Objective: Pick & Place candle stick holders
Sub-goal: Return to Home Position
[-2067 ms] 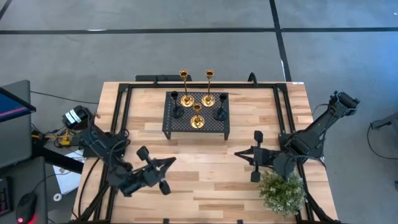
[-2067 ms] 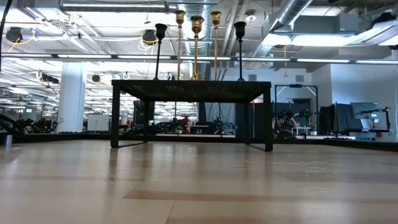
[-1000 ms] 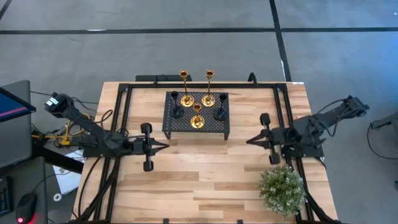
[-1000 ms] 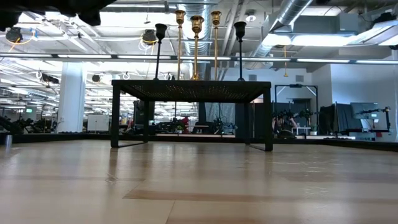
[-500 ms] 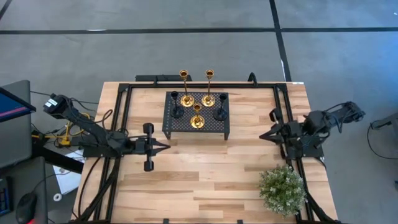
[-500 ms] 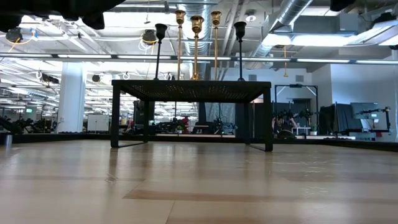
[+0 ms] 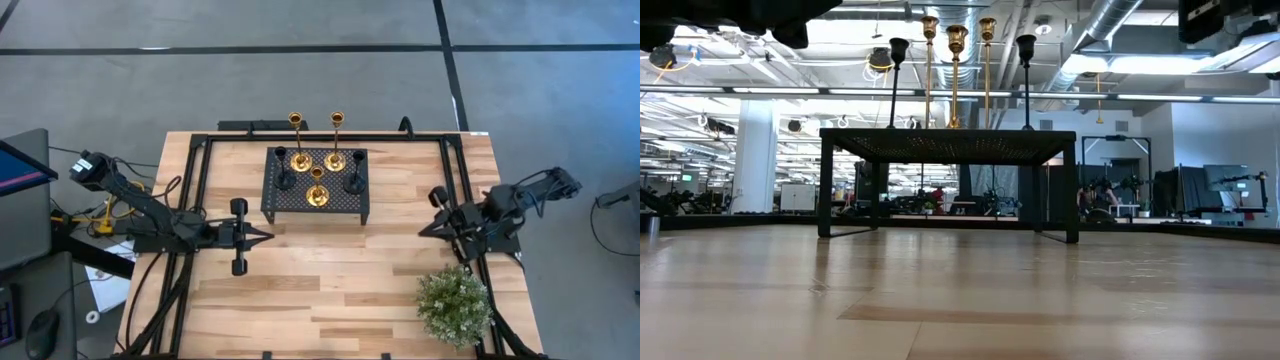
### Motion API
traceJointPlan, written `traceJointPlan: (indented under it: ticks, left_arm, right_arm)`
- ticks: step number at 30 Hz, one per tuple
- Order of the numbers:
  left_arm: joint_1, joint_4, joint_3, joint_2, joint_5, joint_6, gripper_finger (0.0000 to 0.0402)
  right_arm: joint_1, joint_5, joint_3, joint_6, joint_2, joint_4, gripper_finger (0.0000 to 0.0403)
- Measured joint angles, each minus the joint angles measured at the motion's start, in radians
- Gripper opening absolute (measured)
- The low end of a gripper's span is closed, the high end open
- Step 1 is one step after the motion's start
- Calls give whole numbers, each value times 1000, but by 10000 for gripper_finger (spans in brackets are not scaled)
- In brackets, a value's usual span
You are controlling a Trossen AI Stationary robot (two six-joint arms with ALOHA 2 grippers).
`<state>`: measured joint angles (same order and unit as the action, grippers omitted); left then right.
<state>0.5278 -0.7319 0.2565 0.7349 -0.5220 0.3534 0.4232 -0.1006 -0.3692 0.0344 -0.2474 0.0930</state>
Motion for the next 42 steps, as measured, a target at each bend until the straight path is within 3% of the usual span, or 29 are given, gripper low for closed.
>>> traceJointPlan:
  ticks: [9,20,36,42]
  left_arm:
    - [0,0,0,0,0,0,4]
    - [0,1,0,0,0,-22,5]
    - [0,3,0,0,0,-22,6]
    - [0,3,0,0,0,-22,5]
  right_arm:
    - [-2,-1,65,-1,9,-17,0]
    - [2,23,64,46,240,48,0]
    - [2,25,64,44,244,142,0]
    - [2,26,96,17,245,103,0]
